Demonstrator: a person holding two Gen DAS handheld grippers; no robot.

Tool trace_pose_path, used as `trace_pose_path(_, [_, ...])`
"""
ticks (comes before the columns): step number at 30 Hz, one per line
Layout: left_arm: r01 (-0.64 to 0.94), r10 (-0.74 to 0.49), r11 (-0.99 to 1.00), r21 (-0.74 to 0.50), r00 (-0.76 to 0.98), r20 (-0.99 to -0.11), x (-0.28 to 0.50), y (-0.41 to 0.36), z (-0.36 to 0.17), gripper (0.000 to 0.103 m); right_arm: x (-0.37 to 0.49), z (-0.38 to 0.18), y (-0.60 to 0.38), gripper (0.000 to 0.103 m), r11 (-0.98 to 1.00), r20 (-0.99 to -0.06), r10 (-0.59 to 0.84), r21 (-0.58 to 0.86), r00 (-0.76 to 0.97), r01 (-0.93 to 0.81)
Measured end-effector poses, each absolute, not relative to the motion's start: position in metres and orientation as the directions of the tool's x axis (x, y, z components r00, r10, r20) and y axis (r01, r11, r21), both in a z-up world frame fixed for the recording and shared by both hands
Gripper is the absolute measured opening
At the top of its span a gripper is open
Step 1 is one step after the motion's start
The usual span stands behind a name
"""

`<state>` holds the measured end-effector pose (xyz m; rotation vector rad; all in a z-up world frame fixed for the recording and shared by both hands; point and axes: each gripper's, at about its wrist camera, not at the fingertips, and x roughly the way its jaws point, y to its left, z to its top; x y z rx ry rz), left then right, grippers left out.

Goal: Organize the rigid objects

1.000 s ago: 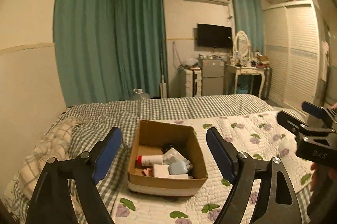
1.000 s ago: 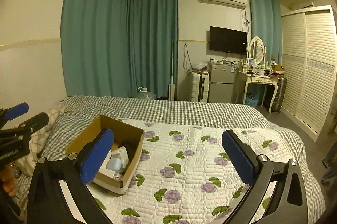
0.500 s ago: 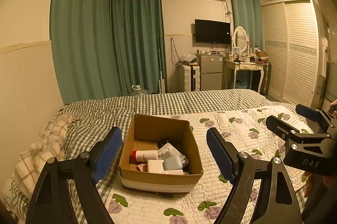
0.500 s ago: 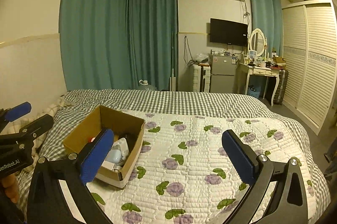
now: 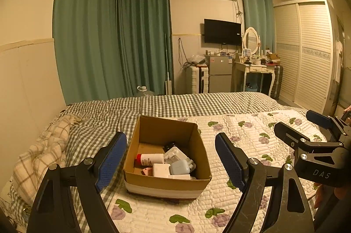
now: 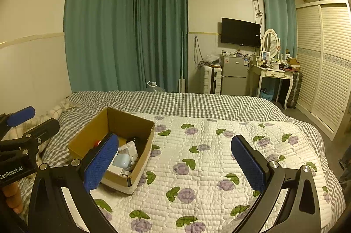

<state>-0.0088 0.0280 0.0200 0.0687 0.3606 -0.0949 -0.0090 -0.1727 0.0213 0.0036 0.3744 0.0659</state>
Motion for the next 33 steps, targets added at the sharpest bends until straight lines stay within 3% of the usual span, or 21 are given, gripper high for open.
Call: trace_pose_path(33, [0.112,-0.085,0.992,0.05,0.922,-0.378,-0.0051,0.0303,0.0172,0.086,-0.005,0.018,-0.1687,0.103,0.998,-0.385,0.058,0.019,0.921,-0.055])
